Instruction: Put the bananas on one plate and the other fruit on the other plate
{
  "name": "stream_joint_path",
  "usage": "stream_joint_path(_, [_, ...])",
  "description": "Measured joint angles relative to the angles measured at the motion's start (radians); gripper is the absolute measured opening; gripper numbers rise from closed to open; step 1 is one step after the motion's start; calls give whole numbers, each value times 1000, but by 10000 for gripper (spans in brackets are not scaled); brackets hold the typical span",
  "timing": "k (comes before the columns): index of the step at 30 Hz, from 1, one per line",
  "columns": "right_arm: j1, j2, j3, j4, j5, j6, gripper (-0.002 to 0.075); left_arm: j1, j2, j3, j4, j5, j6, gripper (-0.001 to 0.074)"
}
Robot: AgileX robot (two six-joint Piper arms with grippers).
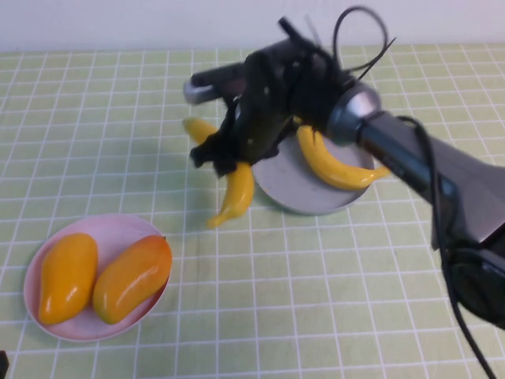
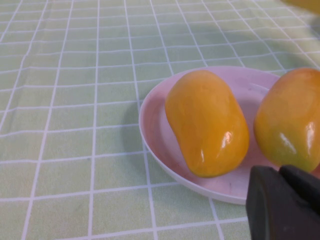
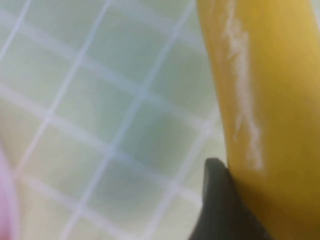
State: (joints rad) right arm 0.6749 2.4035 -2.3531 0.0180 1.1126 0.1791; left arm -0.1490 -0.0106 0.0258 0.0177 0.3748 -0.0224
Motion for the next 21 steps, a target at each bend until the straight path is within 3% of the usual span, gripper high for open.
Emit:
stream_joint_path(8, [-122, -5, -16, -112, 4, -2, 330, 0, 0, 0, 0, 0, 0, 0])
stream_joint_path(21, [-137, 36, -16, -125, 37, -2, 329, 0, 0, 0, 0, 0, 0, -1])
